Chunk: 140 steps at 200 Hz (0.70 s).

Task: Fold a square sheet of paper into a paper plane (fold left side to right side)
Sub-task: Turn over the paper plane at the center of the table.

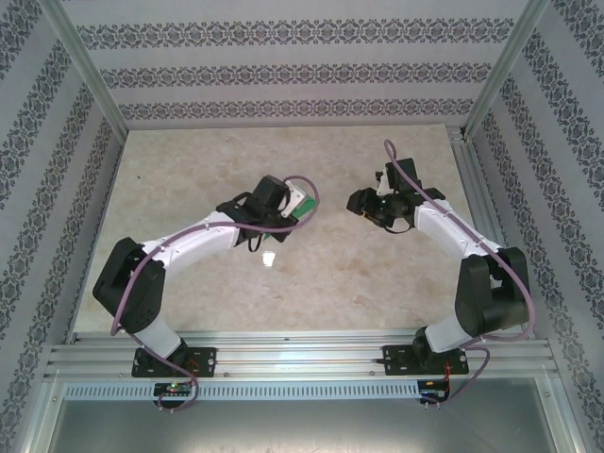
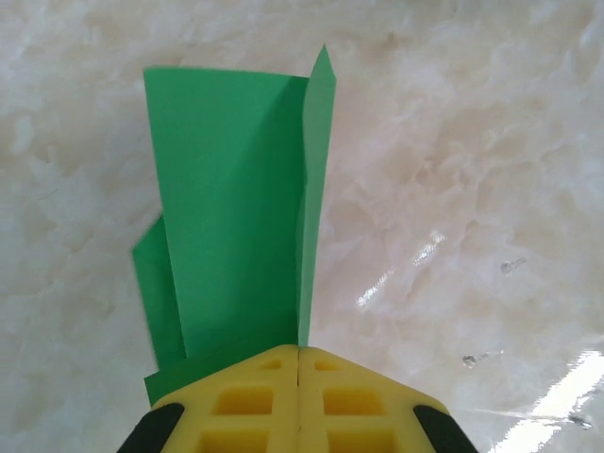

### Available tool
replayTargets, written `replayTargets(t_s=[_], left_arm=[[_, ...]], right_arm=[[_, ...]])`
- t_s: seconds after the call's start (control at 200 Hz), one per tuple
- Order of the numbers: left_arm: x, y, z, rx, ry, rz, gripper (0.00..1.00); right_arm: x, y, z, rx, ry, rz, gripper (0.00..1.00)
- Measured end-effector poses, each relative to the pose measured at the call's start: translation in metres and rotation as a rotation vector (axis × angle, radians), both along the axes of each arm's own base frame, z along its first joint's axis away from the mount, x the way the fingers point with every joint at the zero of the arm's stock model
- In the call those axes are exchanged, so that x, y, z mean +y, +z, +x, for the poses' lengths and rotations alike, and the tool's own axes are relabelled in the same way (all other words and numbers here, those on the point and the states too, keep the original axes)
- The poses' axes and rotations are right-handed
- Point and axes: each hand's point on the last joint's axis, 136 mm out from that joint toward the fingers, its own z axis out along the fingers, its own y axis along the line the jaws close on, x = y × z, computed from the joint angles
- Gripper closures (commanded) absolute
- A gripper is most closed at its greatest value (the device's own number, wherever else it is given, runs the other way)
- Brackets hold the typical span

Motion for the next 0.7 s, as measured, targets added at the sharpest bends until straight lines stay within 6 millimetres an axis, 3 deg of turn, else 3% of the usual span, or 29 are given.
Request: replayTargets(t_s=[0.26,0.365,0.56,0.699], left_arm=[[-0.01,-0.073,-0.006,-0.069,0.035,0.319,1.0],[-0.017,-0.093,-0.017,-0.072,0.008,0.391,0.81],[-0.036,-0.076,-0.029,-0.076,-0.018,0.316,0.63],[-0.046,-0.021,-0.03,-0.107,-0.005,0.15,0.5]], right_arm=[[0.001,-0.006,0.002,0.025,-0.049,0.029,0.47],[0.0,-0.009,0.001,0.032,-0.052,0.026,0.46],[-0.003,-0.017,-0.001,0.051,-0.058,0.023,0.46],[0.001,-0.028,-0.002,0.081,-0.047,0.02,0.44]])
